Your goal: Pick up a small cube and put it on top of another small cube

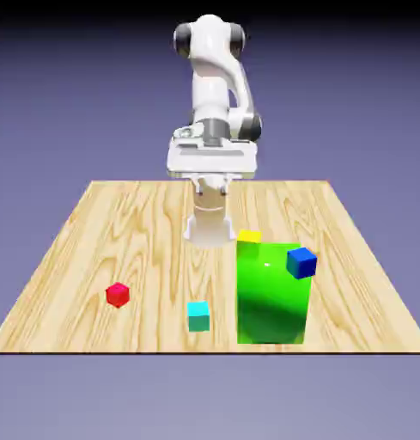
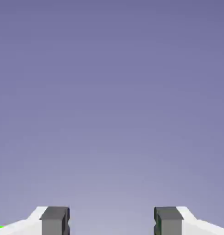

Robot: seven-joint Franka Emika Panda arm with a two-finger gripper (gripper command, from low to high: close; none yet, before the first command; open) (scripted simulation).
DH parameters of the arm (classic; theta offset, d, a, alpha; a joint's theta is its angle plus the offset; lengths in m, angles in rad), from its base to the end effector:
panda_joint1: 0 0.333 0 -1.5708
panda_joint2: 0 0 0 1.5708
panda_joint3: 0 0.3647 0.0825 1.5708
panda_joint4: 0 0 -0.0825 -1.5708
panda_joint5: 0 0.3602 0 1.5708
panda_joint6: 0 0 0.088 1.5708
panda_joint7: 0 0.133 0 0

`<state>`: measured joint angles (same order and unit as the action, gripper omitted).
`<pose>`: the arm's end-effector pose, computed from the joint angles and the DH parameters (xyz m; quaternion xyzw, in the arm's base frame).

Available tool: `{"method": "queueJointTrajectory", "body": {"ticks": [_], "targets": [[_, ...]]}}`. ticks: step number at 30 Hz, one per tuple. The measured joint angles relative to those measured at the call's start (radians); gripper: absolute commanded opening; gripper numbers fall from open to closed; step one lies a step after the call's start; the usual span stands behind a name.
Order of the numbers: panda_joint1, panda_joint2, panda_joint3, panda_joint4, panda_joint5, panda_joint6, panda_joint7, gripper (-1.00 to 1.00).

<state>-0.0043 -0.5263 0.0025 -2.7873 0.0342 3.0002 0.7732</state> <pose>0.3730 -0.0029 0.4850 -0.8576 0.3661 -0.3318 0.1430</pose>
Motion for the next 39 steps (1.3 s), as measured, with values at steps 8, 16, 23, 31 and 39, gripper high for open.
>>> {"method": "queueJointTrajectory", "body": {"ticks": [8,16,23,31,39], "targets": [[-0.108,0.290,0.017,0.151,0.227,-0.244,0.214,0.00],[-0.219,0.580,0.033,0.302,0.454,-0.488,0.428,0.00],[-0.310,0.833,0.048,0.434,0.653,-0.702,0.615,0.00],[-0.297,0.990,0.103,0.448,0.758,-0.569,0.542,-1.00],[-0.267,0.797,0.101,0.497,0.660,-0.811,0.537,-1.00]]}}
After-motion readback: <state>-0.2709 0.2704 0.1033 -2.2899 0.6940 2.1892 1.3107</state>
